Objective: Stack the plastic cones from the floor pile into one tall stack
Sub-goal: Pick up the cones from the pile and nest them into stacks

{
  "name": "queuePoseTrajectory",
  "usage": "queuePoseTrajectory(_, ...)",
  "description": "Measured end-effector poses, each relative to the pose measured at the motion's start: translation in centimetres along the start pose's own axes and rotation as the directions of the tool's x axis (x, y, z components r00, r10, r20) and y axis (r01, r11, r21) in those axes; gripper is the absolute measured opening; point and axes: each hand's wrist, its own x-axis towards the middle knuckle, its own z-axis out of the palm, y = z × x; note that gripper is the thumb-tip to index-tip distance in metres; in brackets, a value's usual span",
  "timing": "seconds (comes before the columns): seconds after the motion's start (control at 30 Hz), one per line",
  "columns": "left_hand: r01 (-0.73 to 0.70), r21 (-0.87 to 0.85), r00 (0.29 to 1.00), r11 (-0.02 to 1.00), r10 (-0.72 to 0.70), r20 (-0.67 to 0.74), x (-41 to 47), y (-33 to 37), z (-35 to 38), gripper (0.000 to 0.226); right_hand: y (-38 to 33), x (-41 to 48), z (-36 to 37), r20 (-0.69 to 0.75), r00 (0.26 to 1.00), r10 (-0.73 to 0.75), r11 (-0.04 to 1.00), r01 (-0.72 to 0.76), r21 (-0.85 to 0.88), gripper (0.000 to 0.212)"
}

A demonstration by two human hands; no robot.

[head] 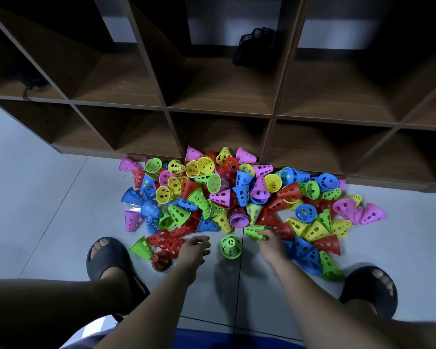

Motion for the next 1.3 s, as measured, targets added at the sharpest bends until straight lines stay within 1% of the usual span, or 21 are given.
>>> queuePoseTrajectory(0.1, 0.001, -0.091, 0.999, 0.996, -0.004, -0.035, 1.4, 0.7, -0.7, 0.018, 0.1, 0.6, 0.2, 0.095, 0.995, 0.016, 1.0, -0.016, -0.006, 0.033)
queuePoseTrajectory(0.2, 0.03, -0.259, 0.998, 0.965, -0.044, -0.049, 2.6, 1.6, -1.7, 0.026, 0.3, 0.7, 0.3, 0.134, 0.99, 0.048, 0.999, -0.048, -0.007, 0.037)
queuePoseTrajectory(0.33, 0.087, -0.477, 0.994, 0.875, -0.106, -0.013, 3.2, 3.2, -2.9, 0.042, 0.6, 0.7, 0.5, 0.139, 0.989, 0.047, 0.999, -0.046, -0.009, 0.041)
queuePoseTrajectory(0.47, 0.141, -0.579, 0.989, 0.803, -0.134, 0.055, 3.9, 4.2, -3.3, 0.047, 0.4, 0.4, 0.3, 0.127, 0.99, 0.056, 0.998, -0.061, 0.036, 0.04)
queuePoseTrajectory(0.53, 0.177, -0.62, 0.984, 0.764, -0.153, 0.092, 4.3, 4.4, -3.6, 0.047, 0.3, 0.4, 0.0, 0.094, 0.995, 0.038, 0.998, -0.042, 0.044, 0.037)
queuePoseTrajectory(0.63, 0.218, -0.69, 0.973, 0.69, -0.209, 0.098, 5.3, 4.2, -4.0, 0.038, 0.0, 0.4, -0.4, 0.047, 0.999, 0.027, 0.996, -0.031, 0.081, 0.03)
queuePoseTrajectory(0.7, 0.245, -0.704, 0.963, 0.667, -0.248, 0.1, 6.1, 3.9, -4.3, 0.037, -0.3, 0.4, -0.7, 0.005, 1.0, 0.026, 0.995, -0.027, 0.101, 0.023)
queuePoseTrajectory(0.77, 0.254, -0.697, 0.96, 0.67, -0.261, 0.099, 6.3, 3.9, -4.5, 0.028, -0.5, 0.4, -0.9, -0.055, 0.998, 0.025, 0.993, -0.018, 0.119, 0.018)
queuePoseTrajectory(0.83, 0.231, -0.72, 0.963, 0.655, -0.26, 0.073, 5.5, 4.2, -4.5, 0.022, -0.7, 0.3, -1.0, -0.101, 0.994, 0.031, 0.988, -0.014, 0.157, 0.02)
queuePoseTrajectory(0.9, 0.188, -0.73, 0.97, 0.657, -0.242, 0.032, 4.1, 4.8, -4.3, 0.025, -1.1, 0.1, -1.1, -0.11, 0.992, 0.06, 0.972, -0.033, 0.231, 0.022)
queuePoseTrajectory(1.0, 0.149, -0.718, 0.979, 0.68, -0.204, 0.01, 3.2, 4.4, -4.1, 0.033, -2.0, -0.6, -1.4, -0.106, 0.989, 0.101, 0.928, -0.056, 0.369, 0.016)
queuePoseTrajectory(1.07, 0.14, -0.689, 0.982, 0.711, -0.186, 0.007, 3.1, 3.6, -4.1, 0.039, -2.6, -1.1, -1.4, -0.097, 0.987, 0.131, 0.893, -0.075, 0.444, 0.017)
queuePoseTrajectory(1.17, 0.109, -0.63, 0.99, 0.769, -0.144, -0.005, 2.1, 2.9, -3.5, 0.035, -3.2, -1.8, -1.3, -0.062, 0.987, 0.148, 0.845, -0.093, 0.527, 0.019)
queuePoseTrajectory(1.3, 0.037, -0.598, 0.995, 0.801, -0.088, -0.057, 0.3, 2.7, -2.2, 0.027, -4.2, -3.4, -1.5, 0.02, 0.989, 0.147, 0.759, -0.126, 0.638, 0.017)
